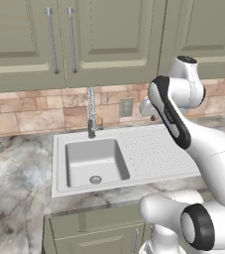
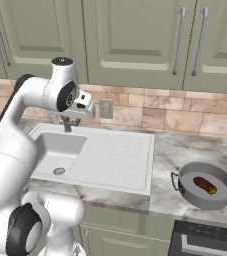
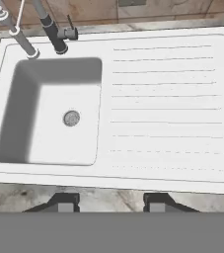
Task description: Dump the sweet potato from the pot into the sink. Then turn on the water and wash the sweet potato. Then turn off the water and put the sweet potato back in the pot.
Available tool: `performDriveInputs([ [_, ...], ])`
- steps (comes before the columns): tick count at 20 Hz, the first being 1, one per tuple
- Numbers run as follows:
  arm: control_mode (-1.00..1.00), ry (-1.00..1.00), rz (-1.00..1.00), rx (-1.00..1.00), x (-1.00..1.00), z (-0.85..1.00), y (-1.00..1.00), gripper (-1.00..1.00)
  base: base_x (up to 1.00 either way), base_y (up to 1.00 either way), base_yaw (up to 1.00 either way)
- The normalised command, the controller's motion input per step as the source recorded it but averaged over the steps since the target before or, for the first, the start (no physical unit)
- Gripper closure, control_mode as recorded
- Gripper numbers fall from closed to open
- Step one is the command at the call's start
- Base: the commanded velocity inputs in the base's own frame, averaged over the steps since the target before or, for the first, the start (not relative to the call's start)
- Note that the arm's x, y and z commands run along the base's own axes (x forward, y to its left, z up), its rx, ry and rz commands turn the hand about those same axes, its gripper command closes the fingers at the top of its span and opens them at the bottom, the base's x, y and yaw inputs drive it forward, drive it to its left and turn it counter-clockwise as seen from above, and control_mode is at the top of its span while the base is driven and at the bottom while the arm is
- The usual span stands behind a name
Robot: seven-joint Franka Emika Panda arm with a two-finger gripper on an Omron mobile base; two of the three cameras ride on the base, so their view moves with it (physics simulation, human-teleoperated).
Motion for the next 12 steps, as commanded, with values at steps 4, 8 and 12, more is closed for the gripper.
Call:
performDriveInputs([
  [4,-1.0,-0.01,-0.05,0.0,-0.09,0.0,0.0,-1.0,0.0,0.0,0.0],
  [8,-1.0,-0.05,-0.07,0.0,-0.42,0.0,-0.32,-1.0,0.0,0.0,0.0],
  [12,-1.0,-0.03,-0.04,-0.01,-0.51,-0.02,-0.67,-1.0,0.0,0.0,0.0],
])
